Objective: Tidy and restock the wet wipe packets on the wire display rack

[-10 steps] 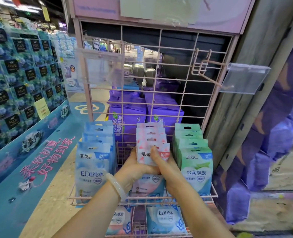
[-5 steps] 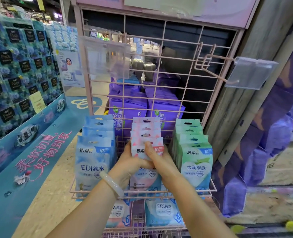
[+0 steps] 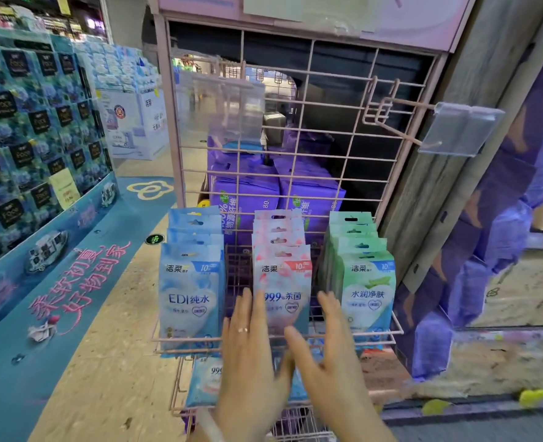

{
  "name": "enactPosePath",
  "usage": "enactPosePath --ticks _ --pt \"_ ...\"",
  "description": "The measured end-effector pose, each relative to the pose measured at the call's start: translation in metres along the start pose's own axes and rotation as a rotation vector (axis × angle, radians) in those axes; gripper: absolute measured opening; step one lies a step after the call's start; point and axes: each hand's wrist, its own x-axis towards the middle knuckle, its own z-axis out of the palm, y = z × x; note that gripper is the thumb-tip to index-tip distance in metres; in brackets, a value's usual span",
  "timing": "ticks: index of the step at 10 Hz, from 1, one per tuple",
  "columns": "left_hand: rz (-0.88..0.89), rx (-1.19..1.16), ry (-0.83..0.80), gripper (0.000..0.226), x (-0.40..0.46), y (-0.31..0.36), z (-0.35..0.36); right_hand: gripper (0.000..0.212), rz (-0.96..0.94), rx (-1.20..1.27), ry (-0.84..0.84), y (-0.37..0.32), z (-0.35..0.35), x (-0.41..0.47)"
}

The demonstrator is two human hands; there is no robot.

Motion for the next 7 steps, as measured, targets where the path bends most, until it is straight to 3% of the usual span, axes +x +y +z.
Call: enactPosePath --ticks 1,2,4,5,7 --pt "0.101 0.398 -0.131 0.095 -0.025 -0.012 0.004 0.07 -0.05 -0.644 -0.207 0.022 0.008 -0.02" --pt "0.146 0.491 -0.173 0.098 -0.029 -0.022 0.0 0.069 -0.055 -0.715 -0.228 0.027 0.006 -0.02" --pt "0.199 0.554 -0.15 0.102 -0.036 -0.028 0.002 0.072 -0.095 -0.642 -0.157 0.032 -0.001 -0.025" --pt "0.227 0.556 -0.159 0.101 -0.048 -0.034 0.001 0.07 -0.041 -0.636 -0.216 0.036 -0.014 -0.04" --pt "0.271 0.59 -0.125 0.105 -0.069 -0.051 -0.007 0.06 0.179 -0.464 -0.551 0.027 -0.045 -0.09"
